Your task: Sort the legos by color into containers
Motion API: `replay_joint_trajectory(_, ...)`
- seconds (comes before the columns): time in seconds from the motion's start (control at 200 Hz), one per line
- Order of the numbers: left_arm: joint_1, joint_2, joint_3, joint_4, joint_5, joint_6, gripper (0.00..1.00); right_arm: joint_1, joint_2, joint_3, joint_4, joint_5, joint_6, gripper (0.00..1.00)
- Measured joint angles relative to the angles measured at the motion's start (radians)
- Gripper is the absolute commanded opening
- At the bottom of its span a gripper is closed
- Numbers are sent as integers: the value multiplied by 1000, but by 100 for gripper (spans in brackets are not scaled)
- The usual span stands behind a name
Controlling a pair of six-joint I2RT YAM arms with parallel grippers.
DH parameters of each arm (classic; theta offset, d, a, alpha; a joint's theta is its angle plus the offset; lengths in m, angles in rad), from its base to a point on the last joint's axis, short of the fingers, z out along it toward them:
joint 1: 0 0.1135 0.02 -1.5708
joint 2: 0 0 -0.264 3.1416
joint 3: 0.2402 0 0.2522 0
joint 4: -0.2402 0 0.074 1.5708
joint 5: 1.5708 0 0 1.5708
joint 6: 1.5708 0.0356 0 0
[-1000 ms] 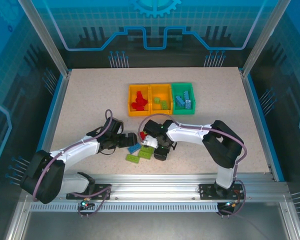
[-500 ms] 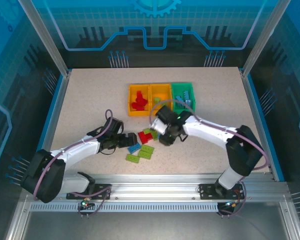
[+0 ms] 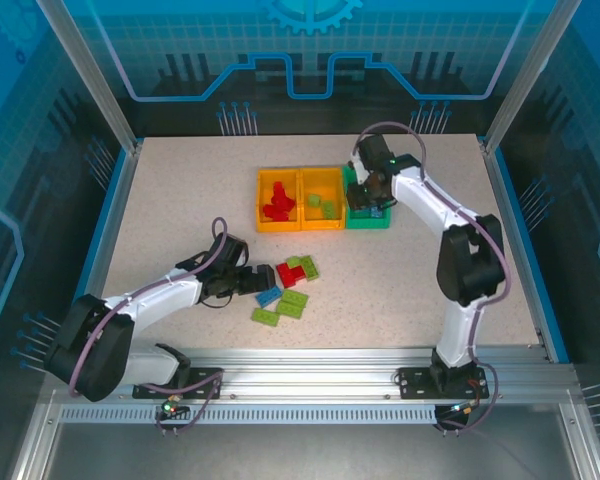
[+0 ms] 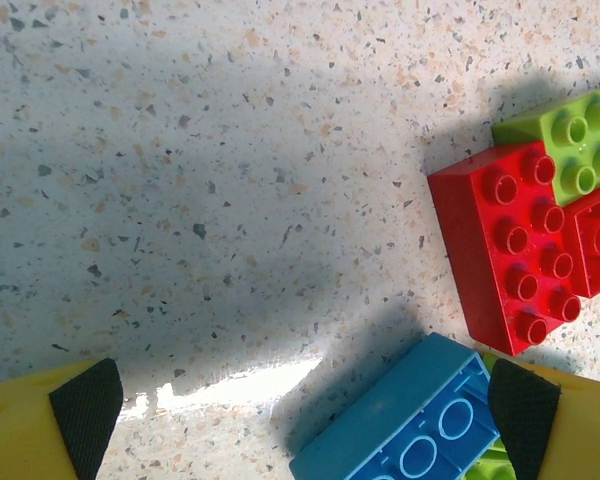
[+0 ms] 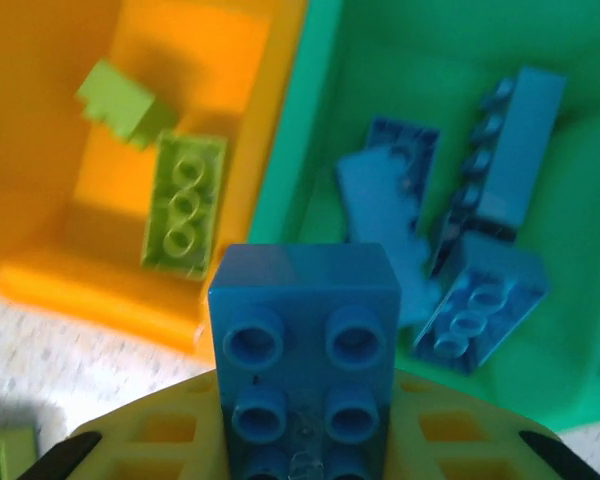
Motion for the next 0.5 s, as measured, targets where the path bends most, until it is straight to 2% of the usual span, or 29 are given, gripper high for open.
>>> replay_joint_trajectory(0.21,-6,0,0,-6,12,24,99,-52,228,291,-97,61,22,33)
replay_joint_trajectory(0.375,-22,0,0,-18,23,50,99,-80,316,396,-163,90,33,51)
replay_joint_trajectory(0.495,-42,13,6,-26,31,76,99,-85,326,410,-188,93,41,69)
